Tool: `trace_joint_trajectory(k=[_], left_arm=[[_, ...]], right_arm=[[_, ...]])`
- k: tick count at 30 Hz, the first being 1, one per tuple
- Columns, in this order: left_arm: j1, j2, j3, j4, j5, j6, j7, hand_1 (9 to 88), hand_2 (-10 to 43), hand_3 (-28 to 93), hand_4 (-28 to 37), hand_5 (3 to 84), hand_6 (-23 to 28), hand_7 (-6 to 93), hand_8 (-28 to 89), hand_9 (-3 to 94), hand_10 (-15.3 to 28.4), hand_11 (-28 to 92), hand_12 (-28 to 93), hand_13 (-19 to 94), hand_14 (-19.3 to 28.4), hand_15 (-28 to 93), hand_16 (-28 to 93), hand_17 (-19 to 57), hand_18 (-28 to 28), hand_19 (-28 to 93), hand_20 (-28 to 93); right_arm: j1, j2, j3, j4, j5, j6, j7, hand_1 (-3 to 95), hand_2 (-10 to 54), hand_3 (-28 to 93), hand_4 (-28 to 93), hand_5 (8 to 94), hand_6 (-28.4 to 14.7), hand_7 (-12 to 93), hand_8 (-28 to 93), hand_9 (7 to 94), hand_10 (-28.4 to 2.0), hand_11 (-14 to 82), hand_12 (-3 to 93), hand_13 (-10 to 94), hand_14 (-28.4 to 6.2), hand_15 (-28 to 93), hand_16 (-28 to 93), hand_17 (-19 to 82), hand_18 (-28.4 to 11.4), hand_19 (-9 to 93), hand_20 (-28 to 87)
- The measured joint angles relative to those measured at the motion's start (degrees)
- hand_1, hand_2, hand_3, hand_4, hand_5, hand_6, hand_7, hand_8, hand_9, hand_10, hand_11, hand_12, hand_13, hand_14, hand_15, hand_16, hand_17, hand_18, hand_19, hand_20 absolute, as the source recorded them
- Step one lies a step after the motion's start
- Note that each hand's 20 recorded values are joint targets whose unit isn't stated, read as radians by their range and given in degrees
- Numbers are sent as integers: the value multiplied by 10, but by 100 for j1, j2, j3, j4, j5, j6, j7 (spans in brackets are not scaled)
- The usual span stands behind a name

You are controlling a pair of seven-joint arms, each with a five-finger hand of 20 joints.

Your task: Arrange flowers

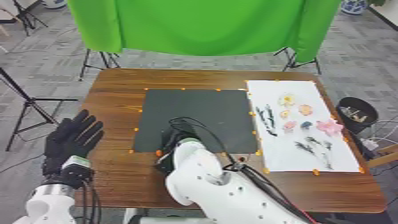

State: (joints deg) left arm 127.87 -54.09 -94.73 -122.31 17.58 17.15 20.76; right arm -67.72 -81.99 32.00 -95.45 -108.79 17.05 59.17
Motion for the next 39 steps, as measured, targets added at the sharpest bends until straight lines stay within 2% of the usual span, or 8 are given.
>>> trace_joint_trajectory(k=[4,7,11,16,26,36,37,39], left_arm=[[-113,0,93,44,11,-1,-65,290,195,702,-283,430,106,98,-79,338,164,250,93,253,171,408,-85,-65,152,376,80],[-182,0,146,67,17,-1,-100,290,194,701,-283,430,106,98,-80,338,164,251,93,253,171,408,-84,-66,152,376,80],[-237,0,170,79,24,0,-108,289,194,702,-283,430,106,99,-79,338,164,252,93,253,171,408,-84,-66,152,376,80],[-242,0,161,80,27,1,-91,289,193,700,-283,430,106,100,-79,338,163,252,93,253,171,408,-84,-66,152,377,80],[-378,6,263,150,-4,-10,-103,290,190,699,-283,430,106,100,-79,337,164,252,93,253,171,409,-85,-66,152,378,79],[-372,7,260,149,-44,-8,-10,292,186,700,-283,430,106,102,-80,338,163,254,93,253,171,410,-85,-66,152,378,79],[-369,7,259,148,-46,-7,-4,292,186,699,-283,430,106,102,-80,337,163,254,93,253,171,410,-85,-66,152,378,79],[-364,9,256,147,-51,-6,9,292,185,700,-283,430,107,102,-80,337,163,254,93,252,171,411,-84,-66,152,378,79]], right_arm=[[5,-264,51,254,-182,522,201,411,-95,932,255,637,-20,791,141,905,-109,221,494,747,-123,659,485,339,-283,932,203],[4,-402,117,373,-259,633,270,438,-95,932,149,623,-30,783,122,891,-115,213,471,733,-126,656,478,325,-284,932,198],[-5,-435,179,366,-243,381,273,447,-95,932,80,609,-42,772,123,878,-122,194,450,720,-122,641,457,314,-283,924,174],[13,-396,188,254,-181,-143,270,435,-95,926,-46,569,-53,751,103,835,-134,197,430,692,-126,634,434,313,-275,832,249],[-89,-571,427,356,-353,-291,316,455,-95,852,-191,535,-66,760,84,801,-147,229,421,681,-154,667,359,303,-279,823,259],[-101,-569,387,339,-408,-334,299,397,-95,843,-251,521,-85,681,38,724,-187,402,266,661,-170,701,272,292,-284,807,282],[-101,-560,381,328,-408,-357,289,386,-95,853,-255,520,-88,680,9,719,-188,411,256,659,-171,702,271,290,-284,805,284],[-102,-541,372,303,-404,-436,268,355,-95,870,-261,514,-101,707,-235,688,-200,432,247,649,-178,704,267,287,-284,797,294]])
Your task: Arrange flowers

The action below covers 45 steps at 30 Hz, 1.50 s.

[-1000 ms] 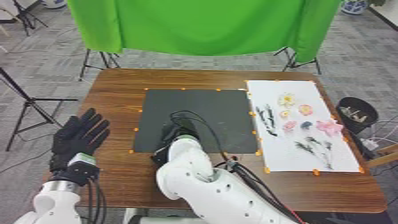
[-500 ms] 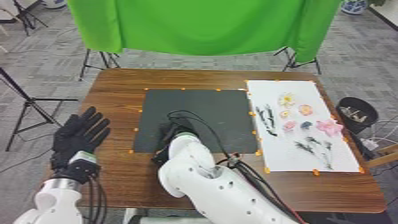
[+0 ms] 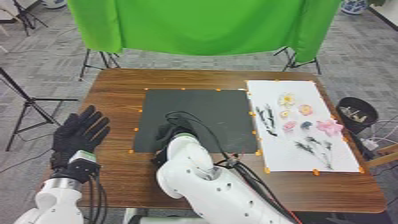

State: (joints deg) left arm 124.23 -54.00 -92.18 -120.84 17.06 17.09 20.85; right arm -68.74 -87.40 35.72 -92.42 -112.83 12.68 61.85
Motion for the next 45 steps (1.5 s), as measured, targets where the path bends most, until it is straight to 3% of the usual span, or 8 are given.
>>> trace_joint_trajectory(k=[6,9,12,22,33,35,38,45], left_arm=[[16,7,-14,-1,-29,-3,67,293,184,699,-283,431,107,103,-80,337,163,255,92,253,171,412,-85,-65,152,377,79],[70,3,-54,-9,-63,-8,162,293,184,698,-283,431,108,103,-80,338,163,257,93,253,172,413,-86,-65,152,377,79],[154,-1,-108,-19,-88,-8,241,292,185,699,-283,431,108,103,-80,338,163,258,93,254,172,413,-86,-66,152,379,80],[196,-52,-107,-11,-103,-33,279,291,187,697,-283,433,108,104,-80,342,163,261,92,256,171,414,-87,-66,152,381,79],[216,-122,-103,-7,-111,-68,308,291,189,696,-283,433,108,104,-81,343,165,261,91,256,171,417,-88,-66,152,381,78],[247,-147,-135,-14,-115,-68,319,291,189,697,-283,434,108,104,-81,343,165,261,92,256,172,418,-88,-66,152,381,78],[311,-192,-200,-22,-118,-69,322,291,189,696,-283,434,108,104,-81,343,166,260,91,256,172,417,-89,-65,152,380,78],[468,-275,-310,-71,-108,-108,316,290,189,696,-283,433,108,103,-81,343,164,258,92,256,171,414,-89,-65,151,379,78]], right_arm=[[-1,92,-59,-125,48,-232,-69,327,-95,846,-251,500,-109,715,-281,679,-208,417,233,649,-178,698,255,291,-284,796,296],[54,254,-242,-207,82,-140,-128,328,-95,820,-216,485,-112,695,-60,704,-212,341,207,664,-177,682,249,298,-284,800,296],[96,438,-368,-305,172,59,-188,326,-95,817,-214,482,-111,688,-3,723,-214,280,183,682,-174,660,242,303,-284,802,294],[35,568,-245,-544,733,201,-300,331,-95,813,-213,490,-108,679,24,734,-206,210,157,713,-168,613,244,304,-284,799,291],[-61,661,-274,-801,812,234,-420,325,-95,818,-204,485,-112,690,33,719,-215,247,178,699,-175,632,253,296,-284,802,299],[-69,726,-253,-900,827,297,-423,308,-93,818,-192,479,-118,700,-5,714,-218,273,189,694,-178,646,254,294,-284,802,310],[-151,876,-97,-1210,948,334,-506,278,-88,824,-177,484,-121,726,-254,702,-219,292,197,688,-179,659,257,290,-284,798,339],[-656,1594,686,-2318,1144,388,-1348,279,-95,832,-187,449,-114,638,-269,657,-219,306,194,638,-179,695,260,265,-282,793,337]])
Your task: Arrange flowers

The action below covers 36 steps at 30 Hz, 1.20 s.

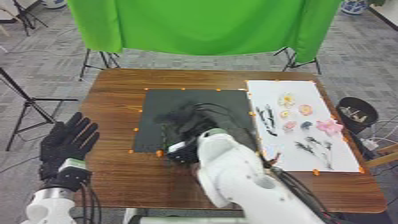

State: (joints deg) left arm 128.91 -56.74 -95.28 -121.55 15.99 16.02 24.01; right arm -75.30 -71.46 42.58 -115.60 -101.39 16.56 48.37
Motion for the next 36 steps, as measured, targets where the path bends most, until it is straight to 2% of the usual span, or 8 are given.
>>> trace_joint_trajectory(k=[4,6,8,12,15,21,30,36], left_arm=[[45,-7,-17,-31,10,-64,17,290,188,697,-283,434,106,103,-82,348,154,254,90,256,171,412,-88,-65,151,378,78],[50,-6,-18,-43,12,-91,43,290,188,696,-283,434,104,104,-81,350,153,253,89,256,170,410,-88,-65,152,377,78],[66,-6,-30,-69,11,-108,86,290,188,697,-283,434,103,104,-81,351,152,252,90,257,169,409,-87,-66,152,377,78],[88,-4,-59,-98,7,-118,178,291,188,696,-283,434,102,105,-82,351,153,252,90,257,169,408,-86,-66,152,377,79],[93,-4,-67,-107,2,-118,225,291,188,696,-283,434,102,105,-82,351,153,252,91,257,169,408,-85,-66,152,377,79],[148,-4,-75,-146,-8,-117,275,291,189,695,-283,435,102,106,-82,350,157,255,93,257,170,410,-85,-66,152,376,80],[186,-10,-73,-158,-9,-114,280,294,187,694,-283,436,102,108,-83,351,156,258,93,258,169,411,-85,-66,152,378,81],[208,-14,-73,-169,-11,-106,278,294,187,695,-283,436,102,110,-84,352,156,259,92,259,170,414,-86,-66,152,380,81]], right_arm=[[-353,640,437,-305,-1177,141,-129,287,-95,842,-207,422,-113,594,-259,614,-219,301,190,606,-176,697,253,253,-272,783,331],[-695,976,941,-446,-1653,131,-130,293,-95,855,-222,402,-110,493,-214,575,-218,277,181,585,-172,697,247,249,-268,780,325],[-1117,1331,1567,-570,-1911,69,-161,302,-95,873,-241,335,-98,290,-155,476,-204,220,166,533,-180,707,230,242,-256,783,312],[-2029,2046,2797,-666,-2145,-393,-303,309,-95,869,-264,349,-86,200,-132,443,-190,158,157,514,-179,694,199,236,-252,783,312],[-2724,2354,3647,-714,-2282,-827,-301,313,-95,856,-275,369,-84,183,-127,435,-186,133,153,515,-177,673,186,233,-252,783,318],[-3658,2329,4856,-834,-2300,-1393,-16,315,-95,841,-282,434,-97,144,-112,464,-187,120,152,529,-181,650,177,236,-256,787,333],[-3846,2184,5058,-914,-2042,-2256,427,331,-95,824,-282,511,-86,133,-111,537,-176,116,146,573,-174,629,187,243,-258,791,347],[-3856,2129,5045,-893,-1950,-2300,516,410,-95,832,-282,558,-62,149,-115,573,-160,118,144,578,-160,612,193,254,-246,783,340]])
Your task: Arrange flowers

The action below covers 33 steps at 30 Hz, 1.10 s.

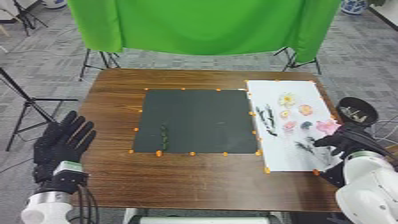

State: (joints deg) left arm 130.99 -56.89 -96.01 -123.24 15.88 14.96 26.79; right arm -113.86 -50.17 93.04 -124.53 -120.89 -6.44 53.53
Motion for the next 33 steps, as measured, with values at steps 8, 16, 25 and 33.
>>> trace_joint_trajectory(k=[8,16,25,33], left_arm=[[11,-8,3,-4,-74,26,3,294,188,695,-283,438,102,110,-84,354,157,261,91,260,170,418,-86,-67,152,381,81],[4,-18,22,-5,-95,32,0,293,190,696,-283,440,104,111,-84,355,160,263,92,260,171,422,-87,-67,153,384,81],[10,-25,47,-5,-119,55,-5,293,191,696,-283,442,106,111,-83,356,162,266,92,260,172,427,-88,-66,152,384,81],[10,-25,54,-5,-119,56,-16,291,191,698,-283,441,107,110,-83,355,163,265,92,261,172,428,-89,-66,152,384,80]], right_arm=[[-7,-102,-125,313,29,150,70,451,-95,825,-283,658,-18,199,-133,684,-131,140,148,613,-141,591,210,267,-236,784,336],[-15,-153,-245,404,237,717,-121,574,-95,713,-282,740,-7,337,-4,831,-121,82,292,654,-115,527,351,286,-223,783,340],[-44,-121,-493,455,66,1595,-196,590,-95,771,-282,787,-18,374,3,903,-111,79,384,701,-102,502,428,311,-226,805,359],[-130,19,-489,194,-221,1892,-254,580,-95,781,-269,780,-12,405,-3,909,-114,87,398,703,-106,508,432,312,-229,807,365]])
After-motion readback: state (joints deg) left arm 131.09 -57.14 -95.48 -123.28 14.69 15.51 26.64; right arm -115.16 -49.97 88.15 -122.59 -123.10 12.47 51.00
